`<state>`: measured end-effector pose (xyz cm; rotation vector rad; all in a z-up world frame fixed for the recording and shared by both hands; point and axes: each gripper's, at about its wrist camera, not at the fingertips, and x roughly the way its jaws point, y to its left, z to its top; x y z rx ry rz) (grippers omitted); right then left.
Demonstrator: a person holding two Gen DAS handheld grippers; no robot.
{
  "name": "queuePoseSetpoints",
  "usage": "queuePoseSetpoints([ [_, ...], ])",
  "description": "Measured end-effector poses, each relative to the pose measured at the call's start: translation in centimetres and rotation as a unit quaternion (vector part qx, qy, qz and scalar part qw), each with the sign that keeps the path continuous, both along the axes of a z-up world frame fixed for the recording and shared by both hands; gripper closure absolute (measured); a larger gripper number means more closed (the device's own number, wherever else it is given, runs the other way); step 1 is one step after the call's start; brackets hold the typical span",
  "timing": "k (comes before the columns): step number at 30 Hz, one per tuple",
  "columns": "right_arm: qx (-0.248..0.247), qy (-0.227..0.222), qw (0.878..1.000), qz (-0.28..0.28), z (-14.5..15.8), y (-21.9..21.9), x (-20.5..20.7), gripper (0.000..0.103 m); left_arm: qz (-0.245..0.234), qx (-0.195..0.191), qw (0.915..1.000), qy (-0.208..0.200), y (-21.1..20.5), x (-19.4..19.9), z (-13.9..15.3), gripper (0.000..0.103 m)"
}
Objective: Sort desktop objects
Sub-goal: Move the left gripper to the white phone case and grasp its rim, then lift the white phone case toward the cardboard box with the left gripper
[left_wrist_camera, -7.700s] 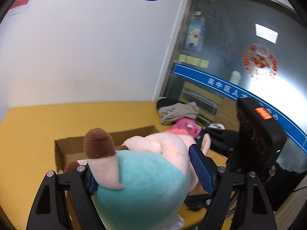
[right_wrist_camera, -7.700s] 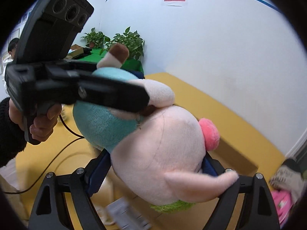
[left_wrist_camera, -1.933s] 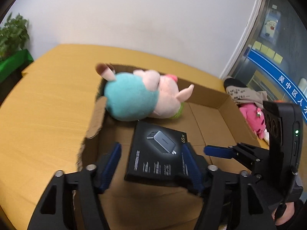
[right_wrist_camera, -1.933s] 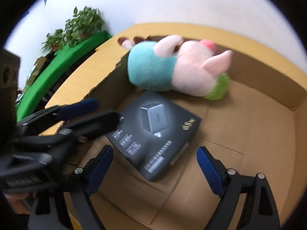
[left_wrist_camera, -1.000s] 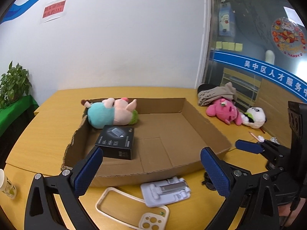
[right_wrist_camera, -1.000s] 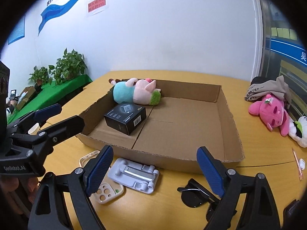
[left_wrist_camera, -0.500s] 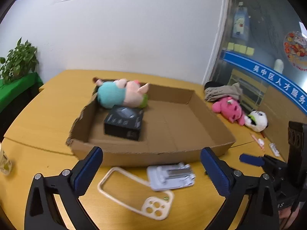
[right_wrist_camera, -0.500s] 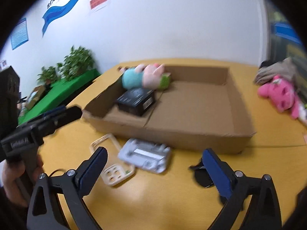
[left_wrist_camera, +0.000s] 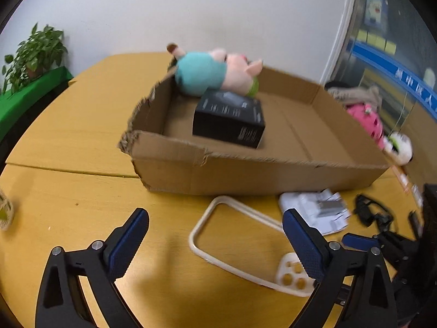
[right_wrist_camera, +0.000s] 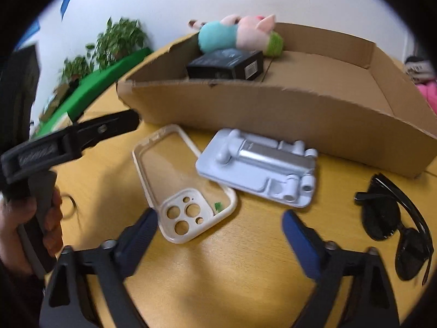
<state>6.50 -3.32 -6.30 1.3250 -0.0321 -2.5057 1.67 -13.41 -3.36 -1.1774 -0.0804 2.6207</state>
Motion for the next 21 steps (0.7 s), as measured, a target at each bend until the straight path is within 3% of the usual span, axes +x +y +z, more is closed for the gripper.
queuePoseSetpoints([
  [4,0.001,-0.001,1.000,-0.008,-0.7,0.0,0.1,0.041,-0.008,-0.035,0.9991,-0.021,0.3,-1.6,-2.0,0.020],
  [7,0.008,0.007,1.000,-0.013,-0.8,0.3,0.1,0.054,-0.013,-0.046,0.9982,-0.037,0.4,-2.0,-3.3,0.041],
  [10,0.016,0.013,1.000,-0.013,-0.8,0.6,0.3,0.067,-0.021,-0.055,0.9979,-0.028,0.6,-1.1,-3.1,0.052],
  [12,0.012,0.015,1.000,-0.013,-0.8,0.9,0.6,0.073,-0.031,-0.050,0.9979,-0.028,0.6,-0.3,-2.8,0.076],
  [14,0.002,0.011,1.000,-0.008,-0.8,0.9,0.8,0.085,-0.040,-0.043,0.9978,-0.031,0.6,0.7,-2.6,0.088],
  [21,-0.012,0.009,1.000,-0.007,-0.6,1.4,1.6,0.089,-0.035,-0.034,0.9982,-0.035,-0.3,4.0,-2.3,0.092],
])
